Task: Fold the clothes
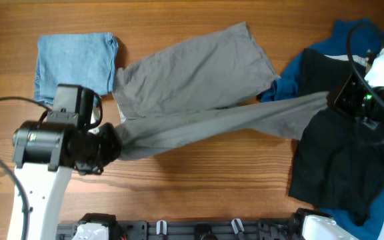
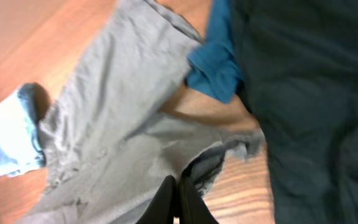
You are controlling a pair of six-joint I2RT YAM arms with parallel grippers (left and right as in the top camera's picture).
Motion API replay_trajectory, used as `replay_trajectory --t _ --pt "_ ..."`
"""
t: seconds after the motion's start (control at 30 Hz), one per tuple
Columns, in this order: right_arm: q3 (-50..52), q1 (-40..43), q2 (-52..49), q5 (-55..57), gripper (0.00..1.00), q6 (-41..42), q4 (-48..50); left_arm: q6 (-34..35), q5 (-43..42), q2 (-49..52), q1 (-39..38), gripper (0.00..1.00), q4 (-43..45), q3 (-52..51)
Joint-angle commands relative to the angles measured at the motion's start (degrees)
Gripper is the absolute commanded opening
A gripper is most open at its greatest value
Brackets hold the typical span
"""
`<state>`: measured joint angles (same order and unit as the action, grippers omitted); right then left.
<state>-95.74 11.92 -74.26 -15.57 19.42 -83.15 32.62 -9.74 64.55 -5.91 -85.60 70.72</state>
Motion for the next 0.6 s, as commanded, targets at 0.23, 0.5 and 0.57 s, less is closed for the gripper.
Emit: replay_trajectory --t 0.23,0.5,0.57 --pt "-1.4 0.2 -13.4 -3.2 0.04 -0.6 25.3 5.4 2.8 2.8 0.5 0.04 7.1 0.9" --pt "-1.4 -5.9 -33.8 -15.8 0.04 -4.3 51.8 9.0 11.6 24.7 0.6 0.08 17.0 0.9" --pt "-1.4 -7.9 -38.5 -14.2 0.05 -1.9 57.2 9.0 12.5 28.4 0.6 0.23 22.9 0.9"
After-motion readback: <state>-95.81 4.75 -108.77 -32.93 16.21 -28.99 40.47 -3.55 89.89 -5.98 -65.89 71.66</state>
